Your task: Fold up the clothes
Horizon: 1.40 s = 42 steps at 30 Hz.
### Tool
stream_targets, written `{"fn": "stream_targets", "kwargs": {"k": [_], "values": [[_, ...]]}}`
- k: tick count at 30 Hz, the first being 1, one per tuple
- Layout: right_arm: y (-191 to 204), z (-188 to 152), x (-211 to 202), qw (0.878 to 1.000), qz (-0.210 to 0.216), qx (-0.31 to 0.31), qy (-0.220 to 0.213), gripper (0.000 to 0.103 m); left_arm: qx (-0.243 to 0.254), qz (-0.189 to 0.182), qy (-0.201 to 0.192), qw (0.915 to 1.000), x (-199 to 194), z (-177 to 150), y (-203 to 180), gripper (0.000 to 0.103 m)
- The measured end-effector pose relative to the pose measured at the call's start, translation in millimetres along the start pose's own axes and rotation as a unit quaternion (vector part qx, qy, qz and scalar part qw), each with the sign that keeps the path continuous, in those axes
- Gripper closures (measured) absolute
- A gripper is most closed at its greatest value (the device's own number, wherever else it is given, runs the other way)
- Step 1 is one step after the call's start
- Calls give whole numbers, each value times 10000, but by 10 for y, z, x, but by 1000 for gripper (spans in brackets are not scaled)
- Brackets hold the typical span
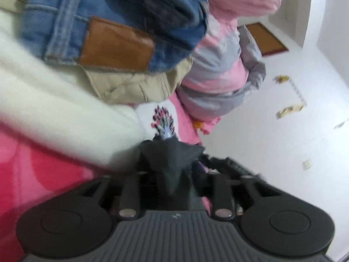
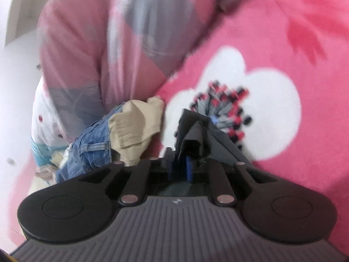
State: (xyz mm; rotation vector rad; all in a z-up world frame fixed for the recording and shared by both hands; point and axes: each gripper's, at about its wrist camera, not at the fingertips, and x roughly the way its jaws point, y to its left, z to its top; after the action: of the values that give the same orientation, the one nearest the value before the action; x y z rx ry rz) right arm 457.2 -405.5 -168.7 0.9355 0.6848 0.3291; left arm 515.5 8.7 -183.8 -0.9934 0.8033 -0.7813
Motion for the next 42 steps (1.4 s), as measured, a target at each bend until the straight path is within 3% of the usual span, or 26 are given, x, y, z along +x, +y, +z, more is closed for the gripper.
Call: {"fn": "stream_targets", "kwargs": {"k": [1,3,4,6,8,10,12,15,20,22,23,25,26,28,29,33,36,39,42], "values": [[-53,12,-43,9998,139,155,-56,81,18,-27,-113,9999,-52,14,-17,35],[-86,39,-217,9983,393,274,-343,53,91,-79,-334,9994,-142,31,-54,32],[-43,38,-362,9972,470,169,-558,49,68,-71,-361,9993,-161,30,-58,31],[121,-21,-616,9955,492,-277,-762,48,17,25,-346,9994,-173,21,-56,31],[388,-176,-827,9919,370,-1016,-669,48,62,261,-246,9993,-167,0,-77,31],[704,-468,-955,9792,195,-1981,-384,48,160,461,-168,9987,-169,-33,-115,33],[975,-881,-1013,9549,6,-2968,-133,48,309,557,-163,9978,-216,-82,-162,33],[1232,-1525,-1032,9047,-282,-4246,198,48,425,645,-89,9970,-208,-114,-180,40],[1259,-2355,-1005,8265,-883,-5516,691,52,276,636,133,9975,-113,-128,-64,74],[1251,-2483,-943,8042,-1113,-5787,774,54,205,605,174,9978,-86,-132,-19,84],[1246,-2547,-912,7925,-1227,-5918,814,59,189,578,174,9980,-81,-133,-7,89],[1251,-2623,-850,7738,-1488,-6101,827,83,205,476,122,9986,-107,-134,-3,94],[1274,-2617,-845,7744,-1569,-6081,770,96,207,426,94,9988,-120,-133,-1,95],[1362,-2600,-926,7819,-1493,-6024,591,98,172,324,39,9993,-140,-126,8,96],[1399,-2629,-977,7781,-1474,-6087,485,98,116,270,52,9996,-143,-119,27,96],[1404,-2812,-1092,7470,-1448,-6476,401,99,-29,198,128,9997,-133,-104,95,96],[1310,-2993,-1038,7043,-1510,-6913,565,99,-82,188,191,9996,-138,-104,149,96],[1318,-3042,-1059,6974,-1349,-7009,642,103,-40,136,152,9998,-179,-99,162,97],[1417,-3016,-1162,7108,-945,-6944,612,103,22,5,119,9999,-223,-79,151,97]]}}
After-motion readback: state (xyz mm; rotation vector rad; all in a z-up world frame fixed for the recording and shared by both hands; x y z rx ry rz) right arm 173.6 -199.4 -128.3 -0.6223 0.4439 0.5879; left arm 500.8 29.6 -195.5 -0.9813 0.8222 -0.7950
